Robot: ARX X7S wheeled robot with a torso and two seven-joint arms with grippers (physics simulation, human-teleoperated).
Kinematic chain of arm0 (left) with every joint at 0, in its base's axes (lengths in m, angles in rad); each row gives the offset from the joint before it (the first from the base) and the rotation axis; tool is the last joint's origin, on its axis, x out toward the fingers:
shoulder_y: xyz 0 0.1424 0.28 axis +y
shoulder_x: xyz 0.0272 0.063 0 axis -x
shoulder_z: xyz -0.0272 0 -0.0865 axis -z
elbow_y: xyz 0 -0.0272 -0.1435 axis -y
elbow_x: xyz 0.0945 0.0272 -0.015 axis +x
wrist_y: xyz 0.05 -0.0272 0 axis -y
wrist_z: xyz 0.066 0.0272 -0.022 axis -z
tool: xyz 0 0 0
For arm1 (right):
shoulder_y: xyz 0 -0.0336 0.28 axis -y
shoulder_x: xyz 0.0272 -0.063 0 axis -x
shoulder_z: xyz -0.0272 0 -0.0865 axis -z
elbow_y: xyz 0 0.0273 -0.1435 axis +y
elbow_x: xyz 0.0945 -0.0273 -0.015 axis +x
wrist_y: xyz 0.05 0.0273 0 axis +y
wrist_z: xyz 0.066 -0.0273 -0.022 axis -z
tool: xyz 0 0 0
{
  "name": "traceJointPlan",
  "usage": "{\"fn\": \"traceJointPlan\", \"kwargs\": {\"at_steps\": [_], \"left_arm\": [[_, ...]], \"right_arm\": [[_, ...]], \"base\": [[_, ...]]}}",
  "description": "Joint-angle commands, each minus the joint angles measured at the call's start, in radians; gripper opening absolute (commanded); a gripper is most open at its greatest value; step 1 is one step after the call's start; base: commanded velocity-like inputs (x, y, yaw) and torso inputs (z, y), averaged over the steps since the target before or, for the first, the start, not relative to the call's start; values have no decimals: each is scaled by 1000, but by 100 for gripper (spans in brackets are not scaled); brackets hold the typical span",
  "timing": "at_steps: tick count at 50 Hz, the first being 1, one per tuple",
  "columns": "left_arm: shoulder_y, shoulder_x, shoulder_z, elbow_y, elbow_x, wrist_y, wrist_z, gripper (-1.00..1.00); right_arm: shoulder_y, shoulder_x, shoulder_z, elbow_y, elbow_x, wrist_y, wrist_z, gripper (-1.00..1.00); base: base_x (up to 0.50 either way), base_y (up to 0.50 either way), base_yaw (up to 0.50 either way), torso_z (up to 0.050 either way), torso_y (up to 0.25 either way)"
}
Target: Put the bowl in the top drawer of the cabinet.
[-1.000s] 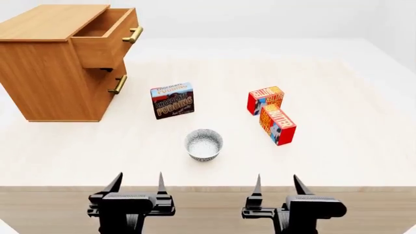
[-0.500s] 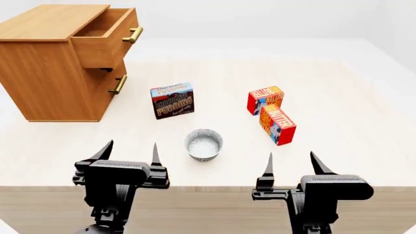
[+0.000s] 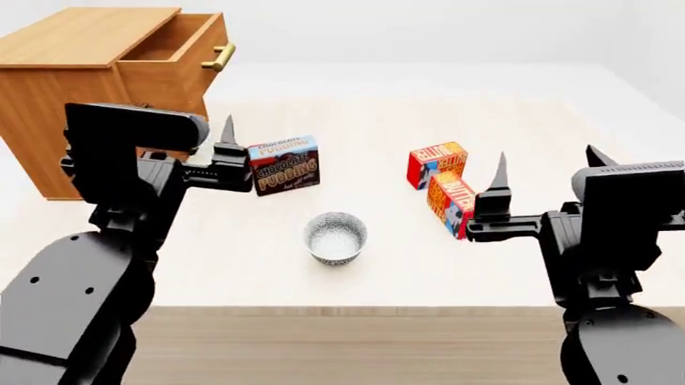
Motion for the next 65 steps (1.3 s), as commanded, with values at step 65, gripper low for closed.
{"fn": "traceJointPlan", "kwargs": {"at_steps": [65], "left_arm": [[-403, -104, 54, -173, 3, -141, -1, 100]], "right_arm": [[351, 90, 12, -59, 60, 326, -12, 100]], "base": [[425, 0, 0, 0, 0]]}}
